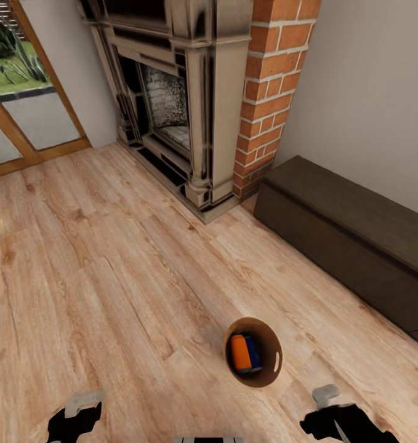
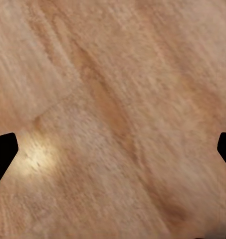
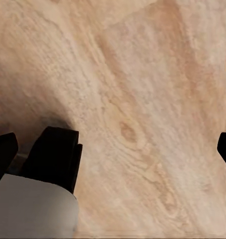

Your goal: Put the three can of soda from the living room inside the tash can in the kitchen.

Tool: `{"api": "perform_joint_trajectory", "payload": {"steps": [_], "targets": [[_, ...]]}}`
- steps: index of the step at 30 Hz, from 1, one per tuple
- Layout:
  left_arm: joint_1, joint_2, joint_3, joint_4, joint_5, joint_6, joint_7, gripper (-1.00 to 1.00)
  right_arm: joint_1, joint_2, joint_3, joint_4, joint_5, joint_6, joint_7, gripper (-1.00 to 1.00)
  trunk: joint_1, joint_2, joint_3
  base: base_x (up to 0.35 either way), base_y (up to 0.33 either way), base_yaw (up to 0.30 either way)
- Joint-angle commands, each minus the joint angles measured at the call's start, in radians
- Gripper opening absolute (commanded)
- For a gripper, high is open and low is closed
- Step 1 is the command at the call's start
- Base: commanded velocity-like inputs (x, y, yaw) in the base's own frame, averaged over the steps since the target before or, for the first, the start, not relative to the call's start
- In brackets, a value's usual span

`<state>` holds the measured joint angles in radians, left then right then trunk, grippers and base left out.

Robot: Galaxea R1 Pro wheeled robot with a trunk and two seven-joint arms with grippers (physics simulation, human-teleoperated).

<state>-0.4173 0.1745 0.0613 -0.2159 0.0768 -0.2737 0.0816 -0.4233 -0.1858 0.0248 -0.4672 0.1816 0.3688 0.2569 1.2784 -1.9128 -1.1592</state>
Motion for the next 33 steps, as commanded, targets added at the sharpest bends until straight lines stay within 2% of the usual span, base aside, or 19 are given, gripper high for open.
{"api": "perform_joint_trajectory", "payload": {"steps": [1,7,12,18,19,33], "targets": [[0.001,0.0,0.0,0.002,0.0,-0.014,0.0,1.0,0.009,-0.001,-0.001,0.037,-0.001,-0.043,-0.001,1.0,-0.004,0.007,0.003,0.0,0.0,0.0],[0.05,0.002,-0.001,0.008,-0.001,-0.105,-0.005,1.0,0.033,-0.017,-0.007,0.238,-0.006,-0.298,-0.004,1.0,-0.027,0.049,0.022,0.0,0.0,0.0],[0.071,0.003,-0.001,0.036,-0.001,-0.133,-0.01,1.0,0.038,-0.022,-0.007,0.291,-0.009,-0.355,-0.005,1.0,-0.046,0.084,0.038,0.0,0.0,0.0],[0.088,0.002,-0.001,0.115,-0.002,-0.224,-0.022,1.0,0.049,-0.026,-0.009,0.393,-0.011,-0.474,-0.012,1.0,-0.069,0.126,0.057,0.0,0.0,0.0],[0.101,0.002,-0.001,0.143,-0.002,-0.253,-0.024,1.0,0.051,-0.027,-0.01,0.458,-0.012,-0.528,-0.044,1.0,-0.073,0.133,0.06,0.0,0.0,0.0],[0.176,-0.002,-0.001,0.17,-0.003,-0.273,-0.041,1.0,0.099,-0.029,-0.011,0.506,-0.014,-0.568,-0.084,1.0,-0.127,0.231,0.104,0.0,0.0,0.0]]}}
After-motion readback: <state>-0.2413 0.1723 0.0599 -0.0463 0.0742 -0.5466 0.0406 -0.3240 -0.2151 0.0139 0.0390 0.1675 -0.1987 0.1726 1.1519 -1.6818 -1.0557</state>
